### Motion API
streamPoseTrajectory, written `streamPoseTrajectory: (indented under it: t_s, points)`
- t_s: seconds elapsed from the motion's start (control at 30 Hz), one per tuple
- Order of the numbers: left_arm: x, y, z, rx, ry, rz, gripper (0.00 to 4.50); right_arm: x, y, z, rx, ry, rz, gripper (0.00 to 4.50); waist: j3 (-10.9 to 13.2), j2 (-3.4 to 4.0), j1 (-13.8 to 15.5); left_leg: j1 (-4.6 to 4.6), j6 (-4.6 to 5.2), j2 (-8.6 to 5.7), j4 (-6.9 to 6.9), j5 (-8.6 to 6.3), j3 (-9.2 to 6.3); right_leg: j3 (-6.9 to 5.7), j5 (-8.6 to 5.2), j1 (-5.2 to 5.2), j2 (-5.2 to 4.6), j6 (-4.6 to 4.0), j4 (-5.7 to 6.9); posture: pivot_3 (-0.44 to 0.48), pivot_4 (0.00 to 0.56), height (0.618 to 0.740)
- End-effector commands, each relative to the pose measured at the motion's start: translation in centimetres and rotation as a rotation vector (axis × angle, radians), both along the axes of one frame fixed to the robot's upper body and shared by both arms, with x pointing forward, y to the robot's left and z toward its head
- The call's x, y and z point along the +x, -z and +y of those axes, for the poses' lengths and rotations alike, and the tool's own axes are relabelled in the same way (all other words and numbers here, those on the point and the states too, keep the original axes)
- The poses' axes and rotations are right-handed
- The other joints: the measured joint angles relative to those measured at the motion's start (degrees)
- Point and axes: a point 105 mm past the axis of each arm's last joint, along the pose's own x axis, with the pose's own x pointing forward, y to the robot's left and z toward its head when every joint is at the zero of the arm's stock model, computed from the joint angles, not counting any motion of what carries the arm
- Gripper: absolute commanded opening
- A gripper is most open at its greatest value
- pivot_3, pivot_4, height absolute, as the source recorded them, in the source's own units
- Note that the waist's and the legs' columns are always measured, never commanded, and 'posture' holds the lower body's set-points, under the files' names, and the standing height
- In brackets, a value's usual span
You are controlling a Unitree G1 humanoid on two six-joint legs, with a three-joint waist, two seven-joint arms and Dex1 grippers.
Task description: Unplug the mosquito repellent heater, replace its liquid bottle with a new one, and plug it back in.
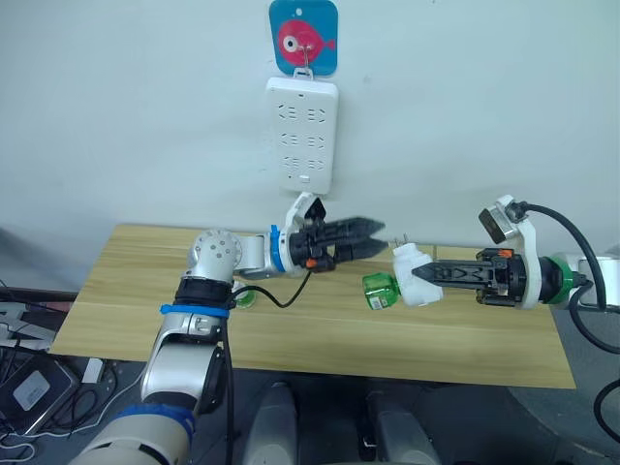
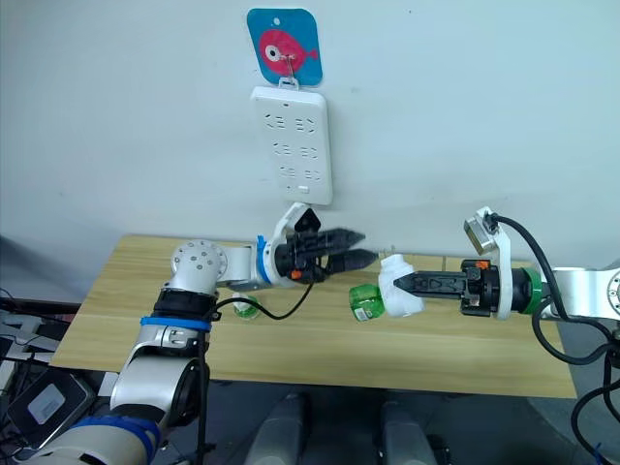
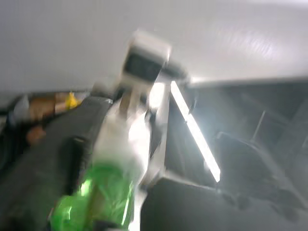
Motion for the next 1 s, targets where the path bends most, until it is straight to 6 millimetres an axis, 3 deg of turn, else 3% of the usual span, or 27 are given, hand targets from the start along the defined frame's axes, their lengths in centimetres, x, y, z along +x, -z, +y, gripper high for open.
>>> streamPoseTrajectory:
  t_s: [0.03, 0.1, 0.17, 0.2, 0.33, 0.5, 0.67, 1.0]
  points:
    - [2.5, 0.1, 1.8, 0.044, -0.214, -0.028, 4.47, 0.3, -1.7, -0.6, 0.055, 0.043, -0.055, 3.0, 0.0, 0.0, -0.2, 0.01, 0.0, 0.01, 0.0, 0.0, 0.03, 0.04, 0.0, 0.0, 0.0, 0.0, 0.0, 0.187, 0.224, 0.74]
    - [2.1, 0.0, 2.5, 0.171, -0.327, -0.302, 4.47, 1.2, -1.5, -1.6, 0.07, 0.124, -0.044, 3.0, 0.0, 0.0, -0.3, 0.01, -0.01, 0.01, -0.02, 0.0, 0.03, 0.04, 0.01, -0.01, 0.0, 0.0, 0.0, 0.185, 0.226, 0.74]
    - [0.3, -0.6, 2.3, 0.259, -0.351, -0.64, 4.47, 2.1, -1.4, -2.7, 0.088, 0.197, -0.03, 3.0, 0.0, 0.0, -0.2, 0.02, -0.02, 0.02, -0.05, 0.01, 0.11, 0.1, 0.16, -0.01, -0.01, -0.28, -0.02, 0.2, 0.226, 0.74]
    - [-0.4, -0.7, 2.1, 0.275, -0.342, -0.746, 4.47, 2.3, -1.3, -3.0, 0.094, 0.217, -0.025, 3.0, 0.0, 0.0, 0.0, 0.02, -0.03, 0.02, -0.08, 0.01, 0.16, 0.13, 0.17, -0.02, -0.02, -0.3, -0.04, 0.203, 0.227, 0.74]
    - [-3.7, -0.6, 1.4, 0.307, -0.331, -1.485, 4.47, 3.7, -1.3, -4.1, 0.136, 0.305, -0.003, 3.0, 0.0, 0.06, 1.5, 0.04, -0.04, 0.0, -0.11, 0.01, 0.26, 0.19, 0.18, -0.01, -0.06, -0.33, -0.12, 0.215, 0.23, 0.74]
    - [-3.5, 0.9, 0.9, 0.314, -0.427, -2.001, 4.47, 4.0, -1.4, -3.7, 0.137, 0.297, 0.002, 3.0, 0.0, 0.09, 2.5, 0.08, -0.01, 0.02, -0.09, 0.0, 0.62, 0.53, 0.31, 0.0, -0.07, -0.32, -0.42, 0.217, 0.23, 0.74]
    - [-3.1, 2.1, -0.1, 0.252, -0.484, -2.242, 4.47, 3.1, -1.8, -2.1, 0.134, 0.198, -0.02, 3.0, 0.0, 0.08, 3.2, -0.07, 0.0, -0.01, 0.0, -0.01, 0.78, 0.68, 0.46, -0.03, -0.12, -0.08, -0.59, 0.217, 0.231, 0.74]
    - [-2.4, 1.9, -1.2, 0.146, -0.531, -2.388, 4.47, 2.1, -1.9, -1.4, 0.128, 0.135, -0.034, 3.0, 0.0, 0.08, 3.2, -0.15, 0.01, 0.0, -0.02, -0.01, 0.7, 0.59, 0.48, -0.11, -0.1, -0.06, -0.52, 0.189, 0.228, 0.74]
